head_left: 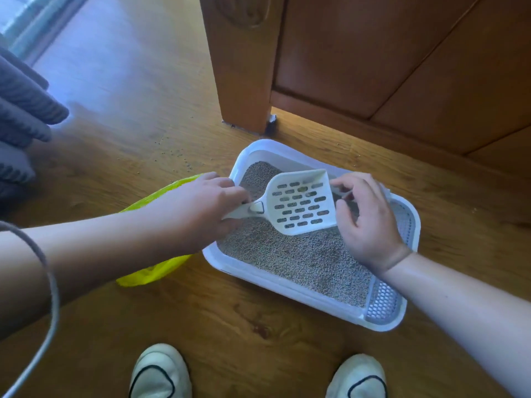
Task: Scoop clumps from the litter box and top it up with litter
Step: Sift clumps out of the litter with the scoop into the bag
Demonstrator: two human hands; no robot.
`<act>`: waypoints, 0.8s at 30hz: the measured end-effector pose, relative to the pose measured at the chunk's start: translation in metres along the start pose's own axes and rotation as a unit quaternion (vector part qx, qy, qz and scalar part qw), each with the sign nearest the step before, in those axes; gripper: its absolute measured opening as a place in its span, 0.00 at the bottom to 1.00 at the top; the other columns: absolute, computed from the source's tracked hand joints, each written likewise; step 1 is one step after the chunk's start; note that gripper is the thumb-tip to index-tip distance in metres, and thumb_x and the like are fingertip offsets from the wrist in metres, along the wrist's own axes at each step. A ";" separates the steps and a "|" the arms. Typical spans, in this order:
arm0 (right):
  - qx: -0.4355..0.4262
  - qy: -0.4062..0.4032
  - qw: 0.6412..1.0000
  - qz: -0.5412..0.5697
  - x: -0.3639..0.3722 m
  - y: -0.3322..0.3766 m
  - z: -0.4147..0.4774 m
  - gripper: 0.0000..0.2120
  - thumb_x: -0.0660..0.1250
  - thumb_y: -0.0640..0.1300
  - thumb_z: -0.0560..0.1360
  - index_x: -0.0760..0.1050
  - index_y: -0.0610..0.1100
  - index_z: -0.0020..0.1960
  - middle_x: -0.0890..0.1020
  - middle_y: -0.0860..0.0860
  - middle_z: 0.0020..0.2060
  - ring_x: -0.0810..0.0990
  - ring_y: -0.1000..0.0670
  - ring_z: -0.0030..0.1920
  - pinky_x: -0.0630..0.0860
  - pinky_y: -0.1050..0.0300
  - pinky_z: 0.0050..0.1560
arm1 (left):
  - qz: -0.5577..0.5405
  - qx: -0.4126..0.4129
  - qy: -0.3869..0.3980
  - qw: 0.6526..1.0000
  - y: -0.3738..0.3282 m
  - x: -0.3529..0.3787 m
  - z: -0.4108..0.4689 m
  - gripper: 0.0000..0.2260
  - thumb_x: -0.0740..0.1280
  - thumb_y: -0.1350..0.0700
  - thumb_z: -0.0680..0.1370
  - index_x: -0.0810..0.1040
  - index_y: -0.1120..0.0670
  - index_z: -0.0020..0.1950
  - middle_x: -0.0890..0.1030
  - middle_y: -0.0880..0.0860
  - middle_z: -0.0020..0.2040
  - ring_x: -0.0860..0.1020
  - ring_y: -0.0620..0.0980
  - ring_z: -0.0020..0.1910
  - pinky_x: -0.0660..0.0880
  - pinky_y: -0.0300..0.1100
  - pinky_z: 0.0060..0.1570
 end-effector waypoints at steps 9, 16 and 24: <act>-0.164 0.146 0.974 0.055 0.098 0.098 0.036 0.18 0.61 0.40 0.75 0.75 0.39 0.64 0.77 0.48 0.58 0.74 0.49 0.58 0.73 0.46 0.62 | 0.058 -0.098 -0.075 0.991 0.089 -0.028 -0.132 0.13 0.67 0.48 0.74 0.79 0.47 0.57 0.77 0.47 0.45 0.71 0.52 0.44 0.76 0.48 0.44; -0.224 0.219 0.949 0.022 0.178 0.149 0.048 0.20 0.60 0.38 0.73 0.76 0.39 0.64 0.78 0.44 0.59 0.73 0.45 0.62 0.64 0.60 0.68 | -0.016 -0.239 -0.064 0.969 0.149 0.033 -0.207 0.17 0.63 0.45 0.74 0.81 0.49 0.59 0.81 0.49 0.49 0.75 0.53 0.45 0.77 0.53 0.47; -0.238 0.239 0.939 -0.067 0.203 0.145 0.055 0.19 0.62 0.38 0.70 0.79 0.40 0.60 0.81 0.44 0.57 0.75 0.40 0.61 0.71 0.44 0.62 | -0.227 -0.351 -0.012 0.908 0.168 0.083 -0.220 0.13 0.62 0.49 0.82 0.80 0.45 0.65 0.79 0.42 0.44 0.78 0.47 0.49 0.74 0.45 0.48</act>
Point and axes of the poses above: each hand's wrist, its own z-axis towards the middle knuckle, its own x-axis out of the palm, y = z × x, the point moved 6 cm from there along z, towards the middle knuckle
